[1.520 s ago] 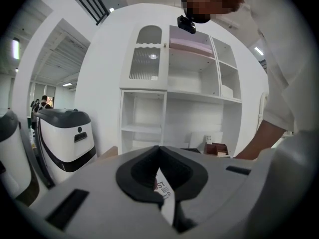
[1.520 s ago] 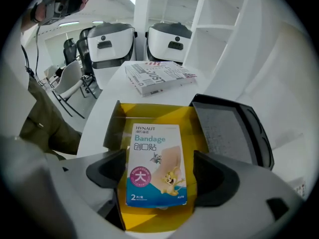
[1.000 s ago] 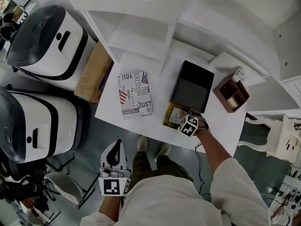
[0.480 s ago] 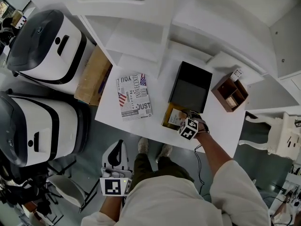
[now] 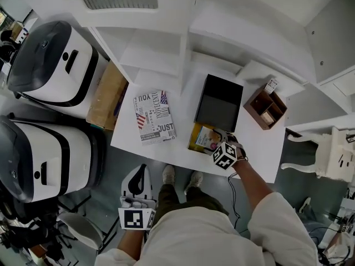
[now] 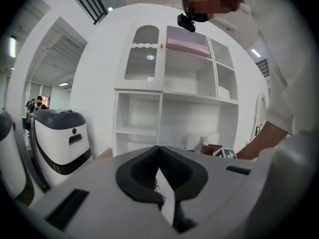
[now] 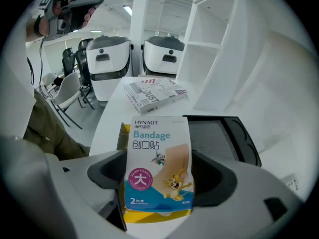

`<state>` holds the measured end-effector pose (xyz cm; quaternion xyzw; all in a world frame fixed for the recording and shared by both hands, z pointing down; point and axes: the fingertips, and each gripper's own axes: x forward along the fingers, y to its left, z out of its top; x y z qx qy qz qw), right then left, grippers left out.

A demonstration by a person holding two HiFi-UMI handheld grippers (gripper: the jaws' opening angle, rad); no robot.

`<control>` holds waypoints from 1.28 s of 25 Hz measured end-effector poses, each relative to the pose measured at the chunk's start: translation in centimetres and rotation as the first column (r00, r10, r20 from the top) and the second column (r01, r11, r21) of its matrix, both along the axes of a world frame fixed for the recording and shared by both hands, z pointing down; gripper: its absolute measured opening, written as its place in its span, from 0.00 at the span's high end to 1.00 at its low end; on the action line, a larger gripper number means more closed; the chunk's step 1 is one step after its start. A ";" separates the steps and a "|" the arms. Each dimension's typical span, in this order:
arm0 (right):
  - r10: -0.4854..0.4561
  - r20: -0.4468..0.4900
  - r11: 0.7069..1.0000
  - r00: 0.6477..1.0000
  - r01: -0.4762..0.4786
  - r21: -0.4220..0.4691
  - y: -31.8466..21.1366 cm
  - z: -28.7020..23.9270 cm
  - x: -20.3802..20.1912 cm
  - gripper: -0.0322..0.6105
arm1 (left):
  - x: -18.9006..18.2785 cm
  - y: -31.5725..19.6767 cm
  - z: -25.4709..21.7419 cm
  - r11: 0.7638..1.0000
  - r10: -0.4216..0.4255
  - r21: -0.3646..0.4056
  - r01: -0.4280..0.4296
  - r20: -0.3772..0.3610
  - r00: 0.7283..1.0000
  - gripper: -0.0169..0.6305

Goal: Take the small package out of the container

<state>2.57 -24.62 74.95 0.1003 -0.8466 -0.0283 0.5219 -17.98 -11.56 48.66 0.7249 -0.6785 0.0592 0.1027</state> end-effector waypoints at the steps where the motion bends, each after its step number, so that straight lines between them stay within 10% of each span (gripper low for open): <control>1: 0.014 0.017 1.000 1.000 -0.014 0.009 -0.1 -0.7 0.0 0.29 | 0.1 0.0 -0.2 1.000 0.005 0.004 -0.005 0.001 1.000 0.96; 18: 0.237 0.403 0.922 0.884 -0.336 0.193 -1.2 -17.2 1.7 0.29 | 3.7 -1.6 -3.7 0.989 0.115 0.093 -0.117 0.022 0.993 0.96; 32: 0.291 0.747 0.723 0.597 -0.649 0.237 0.2 -32.6 6.7 0.29 | 5.8 -4.3 -5.9 0.969 0.199 0.138 -0.204 0.048 0.979 0.96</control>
